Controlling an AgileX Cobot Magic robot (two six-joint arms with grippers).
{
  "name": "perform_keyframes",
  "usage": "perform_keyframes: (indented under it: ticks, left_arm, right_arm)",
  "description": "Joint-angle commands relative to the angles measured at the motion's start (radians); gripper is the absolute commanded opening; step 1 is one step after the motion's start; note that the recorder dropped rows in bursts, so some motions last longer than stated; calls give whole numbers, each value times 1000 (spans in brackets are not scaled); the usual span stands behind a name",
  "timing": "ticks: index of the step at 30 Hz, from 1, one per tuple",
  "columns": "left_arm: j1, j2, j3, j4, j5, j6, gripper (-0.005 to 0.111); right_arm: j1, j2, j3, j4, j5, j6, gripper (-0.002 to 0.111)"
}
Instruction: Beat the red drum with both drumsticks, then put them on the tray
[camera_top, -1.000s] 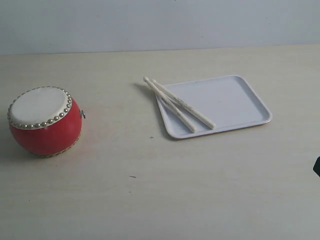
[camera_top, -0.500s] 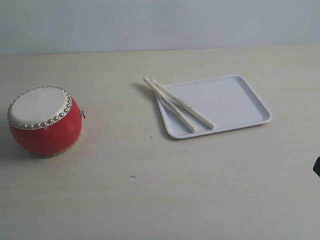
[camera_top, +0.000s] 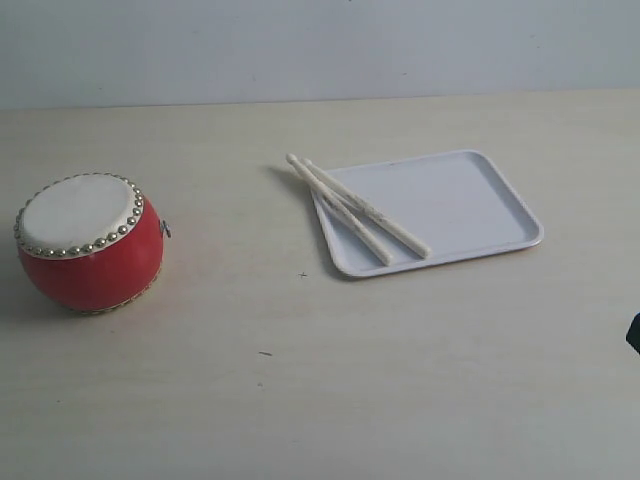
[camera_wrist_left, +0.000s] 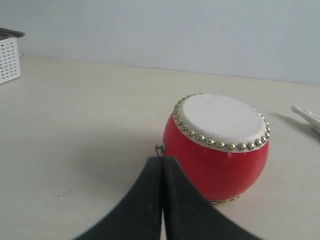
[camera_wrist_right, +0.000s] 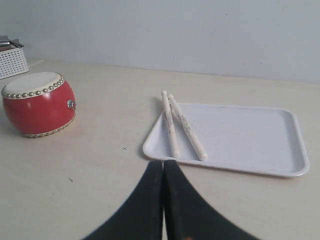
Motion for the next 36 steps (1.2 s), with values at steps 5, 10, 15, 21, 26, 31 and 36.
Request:
perform_keyframes:
  ticks: [5,10,15,21,26,31,36]
  left_arm:
    - [-2,-5,3,1,-9,6,0]
    - [-32,-5,3,1,-9,6,0]
    - [-50,-5,3,6,-9,6,0]
    - [-52,-5,3,6,-9,8,0]
    - [-52,-5,3,6,-9,8,0]
    - [-52,-5,3,6,-9,8,0]
    - [-52,-5,3,6,-9,8,0]
  right_arm:
    - [2,-5,4,0,-13,-3,0]
    - [2,-5,4,0,-13,-3,0]
    - [2,-5,4,0,-13,-3,0]
    - [2,-5,4,0,-13,-1,0]
    - [2,-5,4,0,-13,-1,0]
    - [-22,-5,4,0,-13,-1,0]
    - [-180,-5,4,0,-13,-1,0]
